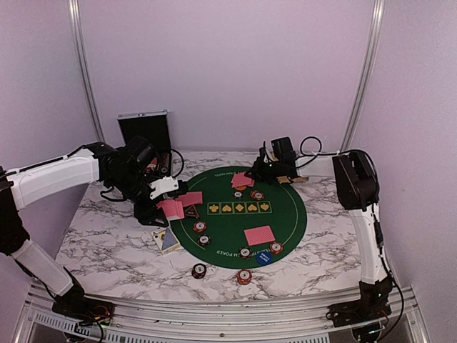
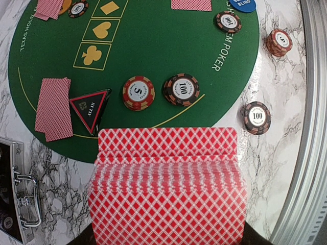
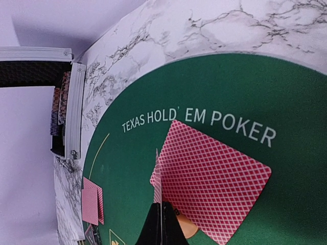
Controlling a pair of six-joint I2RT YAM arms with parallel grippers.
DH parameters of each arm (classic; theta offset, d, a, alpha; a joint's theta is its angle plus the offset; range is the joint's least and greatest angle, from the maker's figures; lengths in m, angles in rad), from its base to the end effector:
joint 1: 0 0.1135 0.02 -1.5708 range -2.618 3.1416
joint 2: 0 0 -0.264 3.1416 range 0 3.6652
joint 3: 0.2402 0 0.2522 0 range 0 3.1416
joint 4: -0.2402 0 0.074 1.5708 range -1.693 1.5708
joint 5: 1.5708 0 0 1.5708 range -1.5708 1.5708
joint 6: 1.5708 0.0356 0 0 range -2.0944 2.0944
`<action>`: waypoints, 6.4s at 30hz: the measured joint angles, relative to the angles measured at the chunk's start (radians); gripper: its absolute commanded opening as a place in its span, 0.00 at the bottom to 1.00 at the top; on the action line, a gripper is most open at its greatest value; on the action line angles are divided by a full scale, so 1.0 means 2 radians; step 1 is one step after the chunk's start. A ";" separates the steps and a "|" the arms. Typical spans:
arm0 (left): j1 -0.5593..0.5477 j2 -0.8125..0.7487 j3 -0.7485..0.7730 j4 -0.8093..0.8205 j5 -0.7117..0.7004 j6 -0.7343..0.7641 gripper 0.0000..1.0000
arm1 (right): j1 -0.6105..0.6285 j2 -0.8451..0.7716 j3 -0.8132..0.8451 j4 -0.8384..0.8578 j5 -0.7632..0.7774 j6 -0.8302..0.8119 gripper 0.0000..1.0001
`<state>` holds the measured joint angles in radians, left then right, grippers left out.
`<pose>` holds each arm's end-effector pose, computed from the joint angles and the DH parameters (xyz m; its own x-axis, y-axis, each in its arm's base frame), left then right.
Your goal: Distribute texas hold em gaming equipment
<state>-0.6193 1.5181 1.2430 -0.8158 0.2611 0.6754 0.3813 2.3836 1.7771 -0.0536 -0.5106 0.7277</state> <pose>0.2456 -0.1864 0.2722 -0.1524 0.8504 -0.5035 0.9650 0.2380 0.1099 0.4856 0.2134 0.1402 -0.8793 0.2727 -0.3905 -0.1314 0.6492 0.7492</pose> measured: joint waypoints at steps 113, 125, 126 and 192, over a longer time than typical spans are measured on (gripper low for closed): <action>-0.026 -0.014 -0.009 -0.004 0.007 -0.016 0.00 | 0.295 -0.063 -0.128 0.272 -0.076 0.194 0.82; -0.028 -0.014 -0.009 -0.004 0.006 -0.014 0.00 | 0.284 -0.100 -0.172 0.269 -0.076 0.182 0.75; -0.028 -0.014 -0.009 -0.004 0.005 -0.014 0.00 | 0.284 -0.101 -0.172 0.268 -0.076 0.180 0.75; -0.028 -0.018 -0.012 -0.004 -0.006 -0.002 0.00 | 0.279 -0.115 -0.186 0.258 -0.089 0.184 0.72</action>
<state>-0.6762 1.4822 1.2190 -0.8238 0.2493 0.6708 0.9398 2.1532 1.4044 0.4622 -0.6888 1.0954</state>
